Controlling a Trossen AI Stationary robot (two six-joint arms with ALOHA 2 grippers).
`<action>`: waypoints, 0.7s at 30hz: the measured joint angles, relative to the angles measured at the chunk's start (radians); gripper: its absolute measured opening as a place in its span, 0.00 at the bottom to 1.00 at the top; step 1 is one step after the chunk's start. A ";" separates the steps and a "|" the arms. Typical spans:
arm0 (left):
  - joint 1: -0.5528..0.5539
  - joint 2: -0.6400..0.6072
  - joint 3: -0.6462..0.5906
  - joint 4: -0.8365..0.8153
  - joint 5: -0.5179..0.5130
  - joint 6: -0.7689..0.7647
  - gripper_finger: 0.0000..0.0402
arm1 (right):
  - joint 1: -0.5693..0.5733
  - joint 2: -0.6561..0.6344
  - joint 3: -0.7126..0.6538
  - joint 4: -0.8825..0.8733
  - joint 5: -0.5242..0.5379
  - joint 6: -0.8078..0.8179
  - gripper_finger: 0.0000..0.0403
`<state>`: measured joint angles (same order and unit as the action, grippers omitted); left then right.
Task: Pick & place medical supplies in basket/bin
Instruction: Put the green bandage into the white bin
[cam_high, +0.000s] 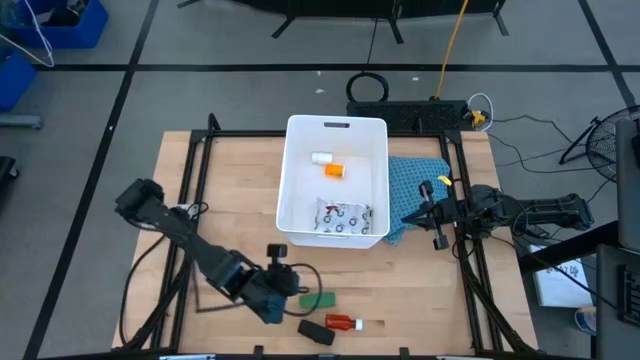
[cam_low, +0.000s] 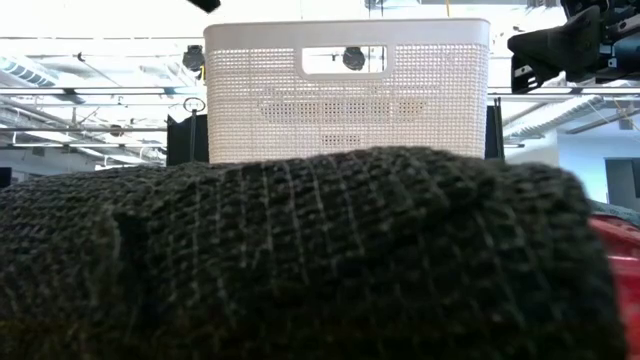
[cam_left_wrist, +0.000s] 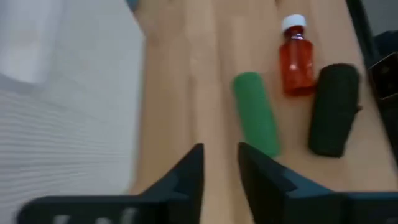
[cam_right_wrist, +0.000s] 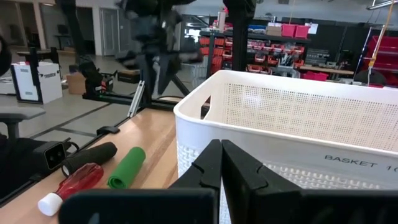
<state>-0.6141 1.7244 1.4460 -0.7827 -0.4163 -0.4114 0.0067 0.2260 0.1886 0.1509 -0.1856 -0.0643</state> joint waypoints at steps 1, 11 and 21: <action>0.006 0.018 0.000 0.028 0.023 -0.018 0.31 | 0.000 0.000 0.000 0.000 0.000 0.000 0.00; 0.025 0.149 0.001 0.186 0.130 -0.043 0.67 | 0.000 0.000 0.000 0.002 0.000 0.000 0.00; 0.081 0.260 0.000 0.215 0.191 -0.036 0.75 | 0.000 0.000 0.000 0.003 0.001 -0.007 0.00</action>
<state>-0.5333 1.9847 1.4464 -0.5678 -0.2253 -0.4475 0.0067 0.2264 0.1886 0.1535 -0.1844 -0.0715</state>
